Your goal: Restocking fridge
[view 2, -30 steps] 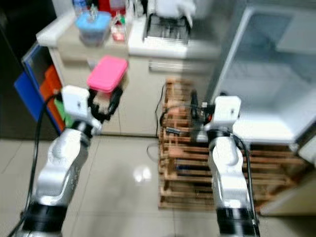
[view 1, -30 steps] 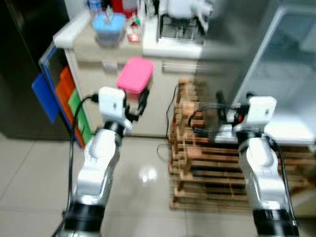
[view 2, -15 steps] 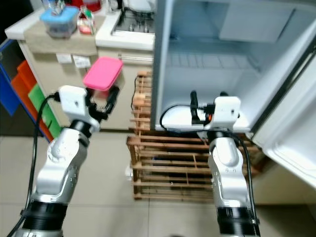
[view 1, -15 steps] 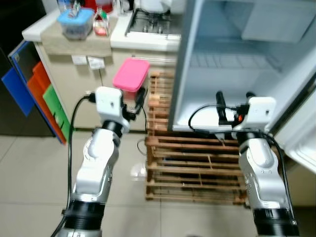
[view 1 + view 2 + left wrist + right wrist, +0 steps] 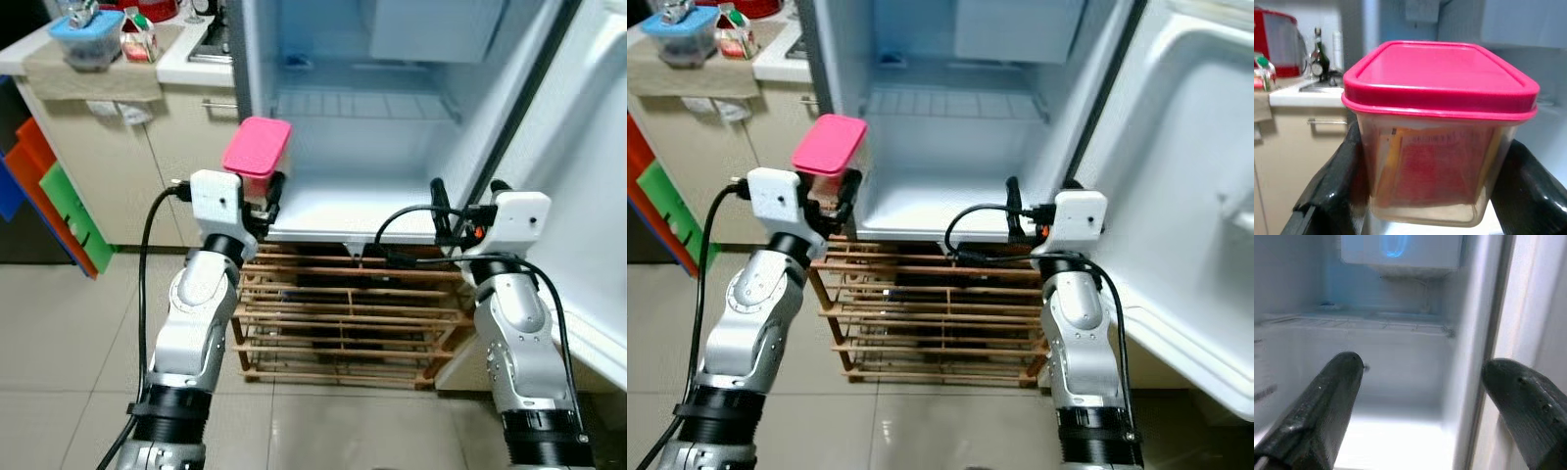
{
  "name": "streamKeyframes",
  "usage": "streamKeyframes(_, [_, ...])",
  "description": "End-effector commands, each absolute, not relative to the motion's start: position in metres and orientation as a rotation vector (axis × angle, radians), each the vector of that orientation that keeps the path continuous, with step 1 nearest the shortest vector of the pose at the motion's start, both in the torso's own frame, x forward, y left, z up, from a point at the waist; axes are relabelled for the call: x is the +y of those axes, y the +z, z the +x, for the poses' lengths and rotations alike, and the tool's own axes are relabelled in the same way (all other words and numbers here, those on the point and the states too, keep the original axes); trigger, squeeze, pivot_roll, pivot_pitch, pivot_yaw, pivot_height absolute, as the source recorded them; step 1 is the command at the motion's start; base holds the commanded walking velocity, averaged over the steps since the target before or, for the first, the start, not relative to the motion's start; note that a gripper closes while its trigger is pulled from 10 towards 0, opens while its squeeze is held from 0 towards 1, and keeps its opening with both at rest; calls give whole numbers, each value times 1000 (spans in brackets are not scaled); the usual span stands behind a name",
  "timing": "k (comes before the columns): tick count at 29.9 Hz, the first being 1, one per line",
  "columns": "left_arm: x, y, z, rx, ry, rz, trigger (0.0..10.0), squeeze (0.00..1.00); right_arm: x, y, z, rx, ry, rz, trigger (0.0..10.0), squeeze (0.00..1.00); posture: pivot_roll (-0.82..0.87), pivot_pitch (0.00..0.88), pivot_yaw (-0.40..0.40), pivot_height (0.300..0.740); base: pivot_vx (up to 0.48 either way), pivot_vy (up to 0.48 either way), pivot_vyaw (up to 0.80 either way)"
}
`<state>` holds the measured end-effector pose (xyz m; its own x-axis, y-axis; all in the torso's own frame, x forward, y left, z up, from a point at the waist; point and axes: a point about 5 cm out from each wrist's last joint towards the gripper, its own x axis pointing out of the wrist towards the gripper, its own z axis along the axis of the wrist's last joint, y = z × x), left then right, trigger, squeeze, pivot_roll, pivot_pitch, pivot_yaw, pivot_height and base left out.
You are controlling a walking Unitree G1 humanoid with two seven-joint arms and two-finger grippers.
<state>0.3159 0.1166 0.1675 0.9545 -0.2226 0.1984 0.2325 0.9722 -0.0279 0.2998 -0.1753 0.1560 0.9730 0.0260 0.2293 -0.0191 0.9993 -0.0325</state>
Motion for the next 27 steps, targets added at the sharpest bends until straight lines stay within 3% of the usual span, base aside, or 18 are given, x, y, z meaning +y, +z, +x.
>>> streamKeyframes(1, [113, 171, 319, -208, -253, -21, 10000, 0, -182, 154, 300, -224, -13, -15, 10000, 0, -54, 0, 20, 740, 0, 0, 0])
streamKeyframes(18, [101, 169, 332, -190, -285, -8, 10000, 0, -185, 150, 295, -213, -18, -37, 10000, 0, -73, 0, 29, 740, 0, 0, 0])
streamKeyframes(27, [93, 164, 350, -159, -279, -2, 10000, 0, -199, 131, 259, -143, 40, -85, 10000, 0, -96, 0, 18, 740, 0, 0, 0])
